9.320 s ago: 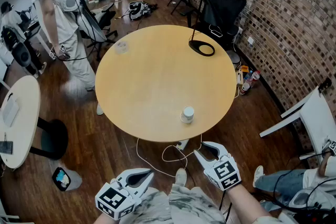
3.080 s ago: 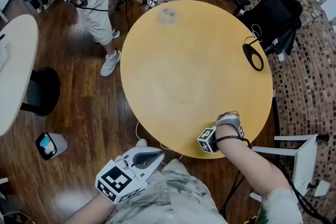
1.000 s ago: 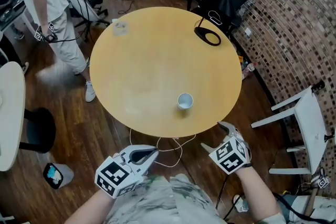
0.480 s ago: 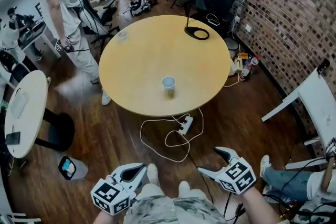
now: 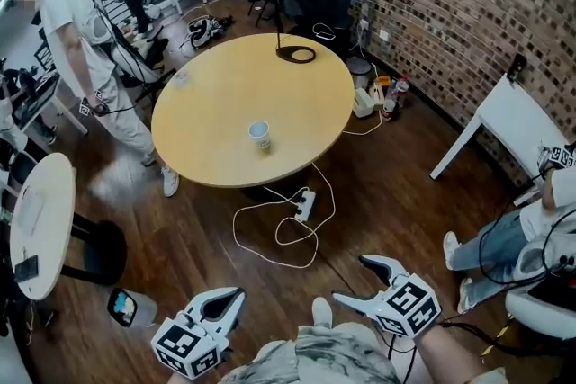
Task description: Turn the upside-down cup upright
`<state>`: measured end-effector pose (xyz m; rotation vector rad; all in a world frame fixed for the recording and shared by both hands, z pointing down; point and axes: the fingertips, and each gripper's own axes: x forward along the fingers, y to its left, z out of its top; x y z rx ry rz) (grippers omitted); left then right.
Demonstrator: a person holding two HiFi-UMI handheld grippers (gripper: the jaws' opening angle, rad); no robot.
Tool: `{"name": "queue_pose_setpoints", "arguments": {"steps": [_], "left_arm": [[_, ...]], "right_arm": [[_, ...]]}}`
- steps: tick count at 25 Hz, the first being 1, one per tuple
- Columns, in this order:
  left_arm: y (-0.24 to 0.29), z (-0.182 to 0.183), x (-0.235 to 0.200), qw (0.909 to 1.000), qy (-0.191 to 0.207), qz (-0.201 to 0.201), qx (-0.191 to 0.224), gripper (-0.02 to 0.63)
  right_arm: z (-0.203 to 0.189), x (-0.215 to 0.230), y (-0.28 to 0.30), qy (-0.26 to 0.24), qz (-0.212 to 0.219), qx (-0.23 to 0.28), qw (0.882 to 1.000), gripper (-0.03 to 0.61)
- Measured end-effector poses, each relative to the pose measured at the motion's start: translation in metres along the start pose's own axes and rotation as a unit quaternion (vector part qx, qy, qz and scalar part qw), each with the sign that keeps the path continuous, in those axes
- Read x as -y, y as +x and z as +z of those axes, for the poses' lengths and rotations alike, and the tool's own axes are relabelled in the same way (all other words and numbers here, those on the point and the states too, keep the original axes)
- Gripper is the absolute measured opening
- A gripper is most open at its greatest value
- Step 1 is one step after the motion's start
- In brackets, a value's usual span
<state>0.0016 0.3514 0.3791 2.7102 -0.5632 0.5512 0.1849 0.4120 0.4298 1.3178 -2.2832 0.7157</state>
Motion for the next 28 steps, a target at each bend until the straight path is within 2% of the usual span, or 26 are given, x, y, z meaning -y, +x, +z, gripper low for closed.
{"name": "queue_pose_setpoints", "arguments": {"steps": [7, 14, 19, 24, 28], "left_arm": [[-0.075, -0.041, 0.035, 0.9991, -0.004, -0.039, 0.016, 0.008], [-0.131, -0.091, 0.061, 0.9971, -0.014, -0.075, 0.001, 0.008], [-0.137, -0.087, 0.085, 0.9966, -0.004, -0.081, 0.017, 0.008], [-0.134, -0.086, 0.114, 0.9971, -0.009, -0.074, 0.012, 0.008], [-0.116, -0.072, 0.150, 0.9961, -0.004, -0.079, 0.039, 0.008]], "right_arm": [[-0.020, -0.098, -0.017, 0.004, -0.021, 0.005, 1.000, 0.376], [-0.046, -0.186, -0.029, 0.016, -0.032, 0.003, 0.999, 0.376], [-0.052, -0.203, -0.044, -0.003, -0.027, -0.005, 1.000, 0.374], [-0.057, -0.204, -0.067, -0.014, -0.014, -0.006, 1.000, 0.374], [-0.062, -0.199, -0.102, -0.031, -0.008, -0.017, 0.999, 0.374]]}}
